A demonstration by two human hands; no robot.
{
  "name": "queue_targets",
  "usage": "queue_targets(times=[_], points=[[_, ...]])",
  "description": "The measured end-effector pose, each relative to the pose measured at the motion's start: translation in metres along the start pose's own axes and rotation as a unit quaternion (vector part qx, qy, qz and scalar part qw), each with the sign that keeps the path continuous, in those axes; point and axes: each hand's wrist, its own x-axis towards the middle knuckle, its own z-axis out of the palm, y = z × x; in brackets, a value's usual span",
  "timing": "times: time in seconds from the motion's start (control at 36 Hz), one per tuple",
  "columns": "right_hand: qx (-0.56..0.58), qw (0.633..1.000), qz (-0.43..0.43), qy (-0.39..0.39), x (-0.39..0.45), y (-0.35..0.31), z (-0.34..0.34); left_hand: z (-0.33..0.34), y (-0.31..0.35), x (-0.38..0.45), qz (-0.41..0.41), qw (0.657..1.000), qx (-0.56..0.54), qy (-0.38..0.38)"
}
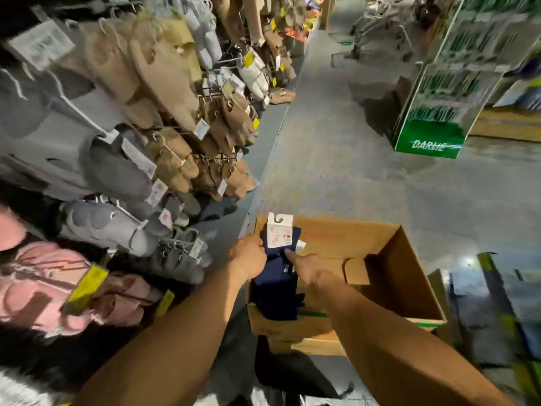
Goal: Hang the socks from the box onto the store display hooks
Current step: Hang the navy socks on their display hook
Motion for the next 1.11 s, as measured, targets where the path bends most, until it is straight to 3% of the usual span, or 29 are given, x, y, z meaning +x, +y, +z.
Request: queue_targets(times=[0.14, 0.39, 0.56, 0.72, 0.92, 1.0, 1.11], points=[[0.131, 0.989, 0.033, -0.068, 0.021, 0.002, 0.013, 0.006, -0.002, 0.016, -0.004, 0.999, 0.040, -0.003], [0.179, 0.978, 0.077, -0.079, 0.037, 0.000, 0.016, 0.004, -0.011, 0.037, -0.035, 0.998, -0.045, -0.023], [0.119, 0.992, 0.026, -0.022, 0.046, -0.001, 0.026, 0.006, -0.015, 0.040, -0.033, 0.994, -0.093, -0.038], [0.225, 0.974, -0.008, -0.023, 0.041, -0.002, 0.021, 0.006, -0.023, 0.042, -0.041, 0.978, -0.199, -0.048], [0.296, 0.951, -0.090, 0.004, 0.023, -0.041, -0.007, -0.015, -0.021, 0.037, -0.010, 0.919, -0.394, 0.008], [0.371, 0.919, -0.128, -0.042, 0.005, -0.068, -0.012, -0.028, -0.009, 0.026, 0.023, 0.843, -0.533, -0.068], [0.386, 0.902, -0.179, -0.064, -0.022, -0.100, -0.013, -0.043, 0.004, 0.011, 0.059, 0.765, -0.625, -0.146]])
